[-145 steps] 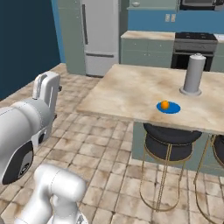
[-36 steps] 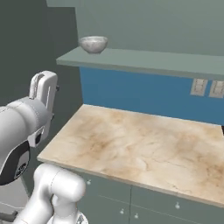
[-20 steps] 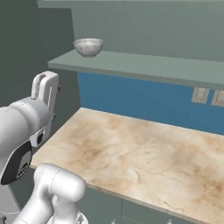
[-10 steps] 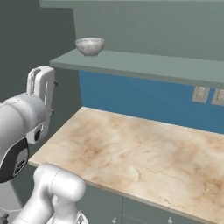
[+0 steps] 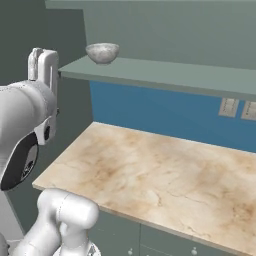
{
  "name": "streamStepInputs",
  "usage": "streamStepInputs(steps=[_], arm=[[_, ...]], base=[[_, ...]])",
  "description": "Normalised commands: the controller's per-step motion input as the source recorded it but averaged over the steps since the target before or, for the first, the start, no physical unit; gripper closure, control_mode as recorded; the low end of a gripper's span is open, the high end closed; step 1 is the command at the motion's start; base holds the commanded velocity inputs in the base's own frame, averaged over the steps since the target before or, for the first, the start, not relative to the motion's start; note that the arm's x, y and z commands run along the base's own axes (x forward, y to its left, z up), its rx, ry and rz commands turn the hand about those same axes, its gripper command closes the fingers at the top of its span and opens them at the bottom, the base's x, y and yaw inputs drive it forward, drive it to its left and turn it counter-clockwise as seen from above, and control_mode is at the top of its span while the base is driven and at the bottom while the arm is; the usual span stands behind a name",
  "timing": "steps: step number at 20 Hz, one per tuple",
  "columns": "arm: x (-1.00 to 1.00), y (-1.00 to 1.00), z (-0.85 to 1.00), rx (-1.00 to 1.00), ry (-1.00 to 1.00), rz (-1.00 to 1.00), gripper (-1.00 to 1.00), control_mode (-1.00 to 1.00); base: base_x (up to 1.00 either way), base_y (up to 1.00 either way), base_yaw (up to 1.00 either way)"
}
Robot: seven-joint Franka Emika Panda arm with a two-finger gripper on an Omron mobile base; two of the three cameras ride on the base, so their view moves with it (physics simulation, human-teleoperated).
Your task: Take the smaller bowl and place it next to the appetizer plate on the dining counter , and place the larger bowl next to the plate with cooked food.
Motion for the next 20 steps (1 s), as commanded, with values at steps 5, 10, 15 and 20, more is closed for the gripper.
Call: streamStepInputs(steps=[5,10,15,20], arm=[[0.33,0.07,0.05,-0.03,0.17,0.27,-1.0,-1.0],[0.62,0.27,0.0,-0.06,-0.06,0.28,-1.0,-1.0],[0.93,0.35,0.0,-0.22,-0.03,0.05,-1.0,-1.0],[0.98,0.33,-0.01,-0.29,0.0,-0.03,-1.0,-1.0]], base=[[0.0,0.0,0.0],[0.0,0.0,0.0],[0.0,0.0,0.0],[0.0,0.0,0.0]])
